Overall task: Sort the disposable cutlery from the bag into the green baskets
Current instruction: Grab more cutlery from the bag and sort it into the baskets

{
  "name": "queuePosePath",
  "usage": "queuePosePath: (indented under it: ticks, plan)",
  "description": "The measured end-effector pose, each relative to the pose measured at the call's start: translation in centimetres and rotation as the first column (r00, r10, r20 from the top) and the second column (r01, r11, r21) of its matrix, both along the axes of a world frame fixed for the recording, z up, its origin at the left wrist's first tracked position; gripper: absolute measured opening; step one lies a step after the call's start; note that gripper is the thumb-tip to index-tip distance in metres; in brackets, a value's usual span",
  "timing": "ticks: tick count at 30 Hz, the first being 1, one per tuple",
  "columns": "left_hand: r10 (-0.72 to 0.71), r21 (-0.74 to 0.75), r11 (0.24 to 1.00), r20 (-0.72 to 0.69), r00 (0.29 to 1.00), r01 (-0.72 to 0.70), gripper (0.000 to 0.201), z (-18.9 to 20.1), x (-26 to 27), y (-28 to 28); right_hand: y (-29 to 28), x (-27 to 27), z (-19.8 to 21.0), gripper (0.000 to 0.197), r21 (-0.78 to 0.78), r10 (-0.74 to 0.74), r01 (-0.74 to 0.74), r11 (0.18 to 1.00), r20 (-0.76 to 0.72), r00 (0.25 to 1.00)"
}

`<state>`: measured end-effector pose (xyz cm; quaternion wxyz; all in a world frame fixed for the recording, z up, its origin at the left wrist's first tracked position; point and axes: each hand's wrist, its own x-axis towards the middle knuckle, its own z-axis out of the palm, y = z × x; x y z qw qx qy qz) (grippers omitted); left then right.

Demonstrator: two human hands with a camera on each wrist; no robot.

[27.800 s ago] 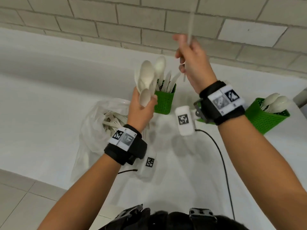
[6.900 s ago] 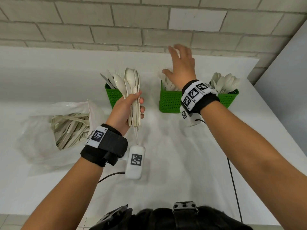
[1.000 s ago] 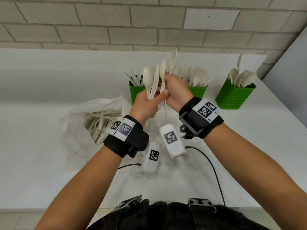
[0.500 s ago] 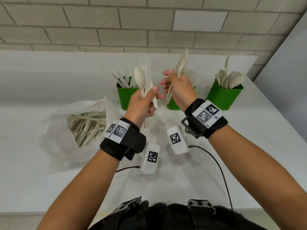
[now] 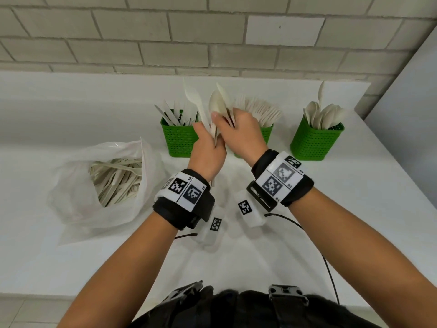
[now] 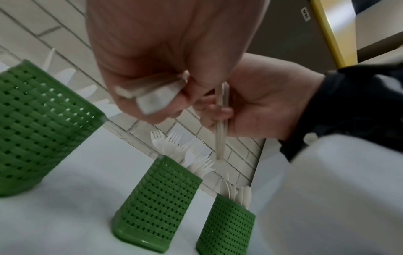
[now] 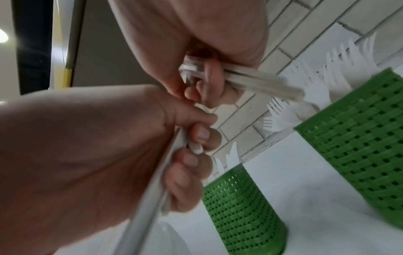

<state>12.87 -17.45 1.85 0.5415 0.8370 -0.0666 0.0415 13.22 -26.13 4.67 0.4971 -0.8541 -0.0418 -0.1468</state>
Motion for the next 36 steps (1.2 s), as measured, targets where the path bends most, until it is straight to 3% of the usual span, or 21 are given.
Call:
queuePosePath:
  ticks: [2,5,7,9,11,15,20,27,30,33,34,36]
  plan:
    - [-0.030,0.012,0.999,-0.009,0.999,0.031,0.022,0.0,-0.2,-0.3,-0.2,0.6,0.1,0.028,0.171,-0.004,0.009,0.985,-0.032,0.999]
    - [-0.067,0.027,0.997,-0.031,0.997,0.068,0.017,-0.4,-0.1,-0.6,-1.1,1.2,0.1,0.022,0.433,0.006,0.038,0.900,-0.100,0.995]
    - [-0.105,0.013,0.994,-0.047,0.993,0.105,0.013,-0.9,-0.2,-0.9,-2.3,1.4,0.6,0.021,0.614,0.014,0.057,0.788,-0.110,0.994]
    - [-0.145,-0.022,0.989,-0.100,0.984,0.143,0.012,-1.5,-0.4,-1.2,-4.3,1.6,1.7,0.024,0.784,-0.014,0.094,0.613,-0.108,0.994]
    - [-0.177,-0.096,0.982,-0.190,0.966,0.162,0.016,-1.9,-0.6,-1.7,-7.2,1.8,3.0,0.025,0.853,-0.107,0.111,0.510,-0.066,0.992]
    - [-0.208,-0.178,0.970,-0.248,0.946,0.167,0.016,-2.0,-0.7,-2.5,-13.9,2.4,3.9,0.022,0.740,-0.358,0.234,0.630,0.009,0.934]
    - [-0.225,-0.201,0.963,-0.250,0.942,0.177,0.016,-1.9,-1.0,-3.4,-20.3,4.3,2.0,0.032,0.485,-0.536,0.504,0.715,-0.084,0.840]
    - [-0.206,-0.220,0.964,-0.272,0.940,0.147,0.013,-1.4,-1.3,-3.8,-23.4,5.8,-3.7,0.037,0.111,-0.573,0.600,0.792,-0.203,0.794]
    - [-0.189,-0.231,0.965,-0.276,0.942,0.126,0.013,-1.2,-1.2,-3.7,-23.7,5.9,-3.7,0.060,0.191,-0.574,0.584,0.789,-0.110,0.811]
    - [-0.178,-0.240,0.964,-0.278,0.944,0.111,0.013,-1.0,-1.2,-3.7,-23.7,5.5,-2.9,0.088,0.289,-0.527,0.482,0.827,0.100,0.844]
    - [-0.177,-0.243,0.964,-0.280,0.944,0.108,0.014,-0.9,-1.2,-3.7,-23.8,5.5,-2.5,0.087,0.224,-0.494,0.455,0.862,0.168,0.853]
    - [-0.176,-0.249,0.963,-0.284,0.942,0.105,0.015,-0.8,-1.3,-3.7,-23.8,5.9,-1.8,0.069,-0.074,-0.416,0.439,0.896,0.211,0.885]
